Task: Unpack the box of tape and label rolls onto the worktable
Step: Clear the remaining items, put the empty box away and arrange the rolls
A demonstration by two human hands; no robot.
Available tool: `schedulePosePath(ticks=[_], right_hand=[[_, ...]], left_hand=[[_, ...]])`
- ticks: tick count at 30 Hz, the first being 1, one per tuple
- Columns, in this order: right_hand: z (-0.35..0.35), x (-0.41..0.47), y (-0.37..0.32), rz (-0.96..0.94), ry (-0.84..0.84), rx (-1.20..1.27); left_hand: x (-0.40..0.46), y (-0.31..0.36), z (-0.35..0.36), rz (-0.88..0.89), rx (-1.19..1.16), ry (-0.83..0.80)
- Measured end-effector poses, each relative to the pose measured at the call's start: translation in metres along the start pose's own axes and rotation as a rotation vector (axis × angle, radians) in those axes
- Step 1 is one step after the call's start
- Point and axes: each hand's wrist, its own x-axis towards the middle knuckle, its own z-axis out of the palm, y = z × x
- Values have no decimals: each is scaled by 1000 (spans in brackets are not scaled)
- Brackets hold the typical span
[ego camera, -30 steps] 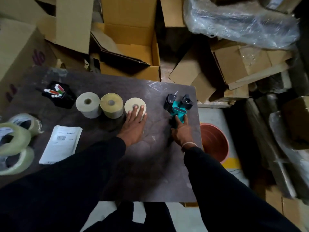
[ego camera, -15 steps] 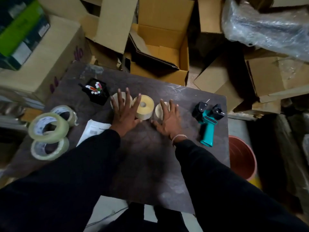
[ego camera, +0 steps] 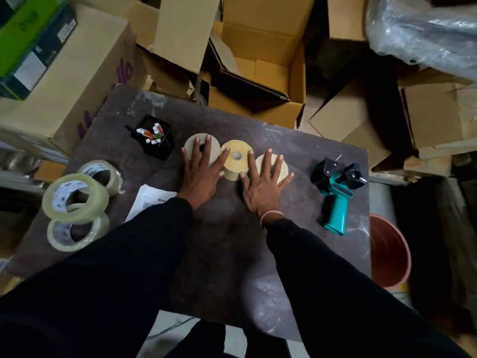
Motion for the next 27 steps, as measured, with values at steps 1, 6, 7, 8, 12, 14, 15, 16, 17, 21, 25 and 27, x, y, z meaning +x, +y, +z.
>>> schedulePosePath(ticks=[1, 6, 7, 8, 12, 14, 15, 16, 17, 21, 25, 27], right_hand=[[-2, 7, 3, -1, -5, 0], [-12, 26, 15, -27, -71, -1], [-14, 26, 16, -32, -87, 2], [-17, 25, 16, -35, -108, 6], [-27, 21, 17, -44, -160, 30], [-28, 10, 18, -57, -147, 44], [-26, 2, 17, -77, -127, 44], [-23, -6, 16, -101, -105, 47], [-21, -15, 13, -124, -89, 58], [-11, -45, -4, -225, -36, 109], [-7, -69, -26, -334, 4, 215], [-7, -70, -40, -360, 0, 221]], left_hand=[[7, 1, 0, 11, -5, -6], [28, 2, -8, 40, -3, -99], [29, 2, -11, 37, 4, -134], [30, 2, -14, 36, 10, -173], [20, 4, -40, 85, 15, -247], [2, 8, -46, 108, -17, -213], [-10, 10, -46, 118, -43, -203], [-22, 12, -44, 120, -66, -201], [-35, 14, -42, 116, -86, -199], [-86, 12, -38, 66, -126, -145], [-123, -10, -40, -115, -231, 36], [-131, -24, -51, -240, -310, 125]])
